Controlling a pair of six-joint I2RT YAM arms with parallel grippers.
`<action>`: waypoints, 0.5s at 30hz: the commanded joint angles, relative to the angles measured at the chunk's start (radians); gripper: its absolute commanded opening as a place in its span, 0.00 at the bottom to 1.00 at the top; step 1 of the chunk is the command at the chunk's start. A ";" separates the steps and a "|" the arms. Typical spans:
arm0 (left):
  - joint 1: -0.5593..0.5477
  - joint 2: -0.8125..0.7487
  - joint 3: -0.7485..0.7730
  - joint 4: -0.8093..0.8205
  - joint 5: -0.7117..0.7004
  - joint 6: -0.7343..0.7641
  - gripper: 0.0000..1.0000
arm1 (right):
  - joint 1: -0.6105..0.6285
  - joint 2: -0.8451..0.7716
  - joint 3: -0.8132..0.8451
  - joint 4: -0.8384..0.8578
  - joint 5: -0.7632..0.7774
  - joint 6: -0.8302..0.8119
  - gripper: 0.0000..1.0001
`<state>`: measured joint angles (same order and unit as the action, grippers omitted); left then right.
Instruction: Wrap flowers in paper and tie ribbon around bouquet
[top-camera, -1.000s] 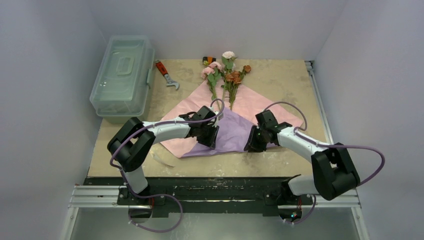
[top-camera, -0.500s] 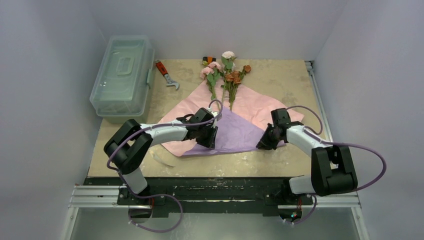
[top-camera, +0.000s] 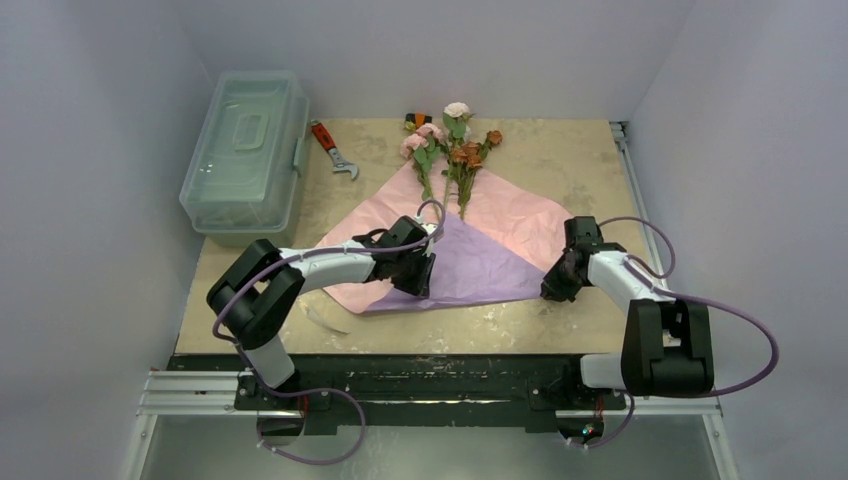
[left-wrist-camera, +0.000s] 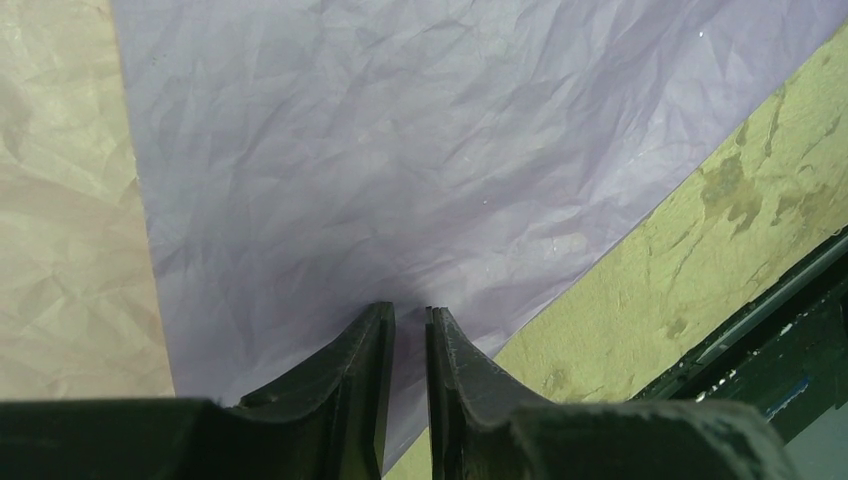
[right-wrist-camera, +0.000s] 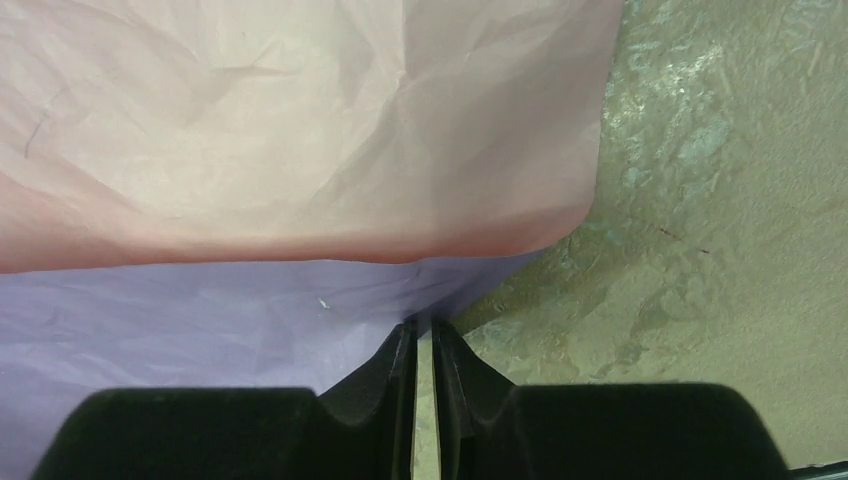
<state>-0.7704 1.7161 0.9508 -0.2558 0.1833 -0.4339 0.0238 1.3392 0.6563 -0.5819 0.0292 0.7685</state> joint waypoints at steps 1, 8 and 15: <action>-0.010 -0.029 0.023 -0.083 -0.043 0.010 0.24 | -0.011 0.012 0.016 -0.019 0.079 -0.032 0.17; -0.024 -0.022 0.158 -0.132 -0.015 0.000 0.34 | -0.010 0.055 0.018 0.015 0.014 -0.077 0.14; -0.097 0.054 0.244 -0.146 0.023 0.023 0.33 | -0.010 0.049 0.015 0.037 -0.002 -0.102 0.13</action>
<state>-0.8215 1.7275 1.1404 -0.3882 0.1650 -0.4332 0.0166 1.3727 0.6804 -0.5854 0.0116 0.6933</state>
